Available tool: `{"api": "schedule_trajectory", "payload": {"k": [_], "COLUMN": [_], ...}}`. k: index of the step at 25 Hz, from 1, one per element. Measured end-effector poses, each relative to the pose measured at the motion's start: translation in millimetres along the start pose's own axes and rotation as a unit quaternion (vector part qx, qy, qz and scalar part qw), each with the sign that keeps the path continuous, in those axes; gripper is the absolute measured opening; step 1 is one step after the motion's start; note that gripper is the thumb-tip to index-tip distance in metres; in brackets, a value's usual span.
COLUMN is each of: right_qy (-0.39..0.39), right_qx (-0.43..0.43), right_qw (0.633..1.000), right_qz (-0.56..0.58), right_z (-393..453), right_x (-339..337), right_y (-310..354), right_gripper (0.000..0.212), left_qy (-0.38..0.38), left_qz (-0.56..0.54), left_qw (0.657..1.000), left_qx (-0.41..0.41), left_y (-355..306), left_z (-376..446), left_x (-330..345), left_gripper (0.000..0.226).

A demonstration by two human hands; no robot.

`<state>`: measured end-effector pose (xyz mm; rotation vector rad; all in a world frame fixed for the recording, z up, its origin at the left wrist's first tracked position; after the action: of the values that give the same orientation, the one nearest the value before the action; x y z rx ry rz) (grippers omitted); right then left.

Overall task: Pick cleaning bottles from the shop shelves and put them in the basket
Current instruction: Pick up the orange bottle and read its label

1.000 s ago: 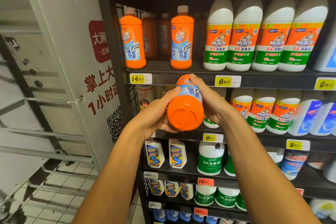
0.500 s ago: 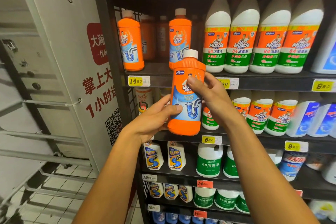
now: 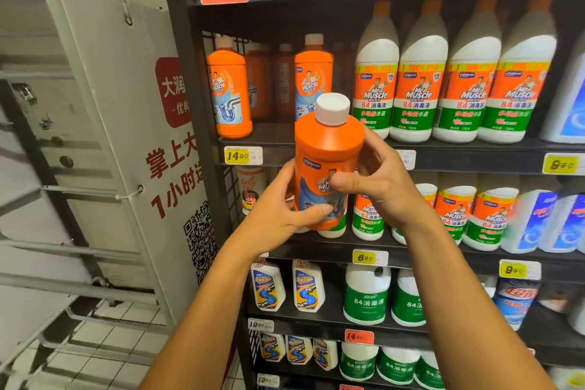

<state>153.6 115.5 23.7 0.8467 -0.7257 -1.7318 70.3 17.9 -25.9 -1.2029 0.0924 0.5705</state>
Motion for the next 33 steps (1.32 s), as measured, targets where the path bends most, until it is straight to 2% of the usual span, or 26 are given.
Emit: {"api": "schedule_trajectory", "payload": {"k": [10,13,15,17,19,22,24,26,30,33], "right_qy": [0.0,-0.008,-0.013,-0.027,-0.057,-0.108,-0.148,-0.159,-0.157,-0.147], "right_qx": [0.028,0.028,0.025,0.02,0.007,-0.019,-0.016,-0.013,-0.015,-0.007], "right_qw": [0.999,0.998,0.996,0.993,0.984,0.962,0.941,0.929,0.924,0.935], "right_qz": [0.045,0.056,0.081,0.114,0.166,0.249,0.303,0.334,0.348,0.323], "right_z": [-4,-5,-7,-9,-12,-14,-15,-14,-15,-13], "right_x": [-6,-11,-13,-13,-18,-28,-35,-37,-39,-39], "right_y": [-9,-15,-20,-24,-28,-35,-44,-50,-57,-52], "right_gripper": [0.092,0.098,0.099,0.096,0.094,0.092,0.1,0.102,0.082,0.084], "left_qy": [-0.003,-0.035,-0.085,-0.14,-0.181,-0.166,-0.135,-0.135,-0.141,-0.13], "left_qz": [0.071,0.088,0.167,0.278,0.339,0.315,0.278,0.274,0.28,0.265], "left_qw": [0.997,0.995,0.982,0.949,0.922,0.934,0.951,0.952,0.949,0.955], "left_qx": [0.003,-0.012,-0.031,-0.053,-0.052,-0.024,-0.017,0.003,0.025,0.018], "left_y": [-7,-9,-13,-20,-28,-32,-29,-33,-39,-30], "left_z": [1,-3,-9,-14,-16,-18,-20,-25,-23,-19], "left_x": [-4,-7,-14,-14,-7,2,8,14,21,20], "left_gripper": [0.075,0.076,0.077,0.082,0.089,0.094,0.096,0.095,0.089,0.082]}}
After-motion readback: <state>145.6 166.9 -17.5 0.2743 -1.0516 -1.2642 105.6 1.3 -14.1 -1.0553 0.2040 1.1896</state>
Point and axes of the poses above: each hand's wrist, its own z-axis towards the middle knuckle, its own x-axis out of the palm, y = z × x, the point moved 10 cm from there along z, towards the middle knuckle, and after that the axes turned 11 degrees about y, right-handed, at the moved point
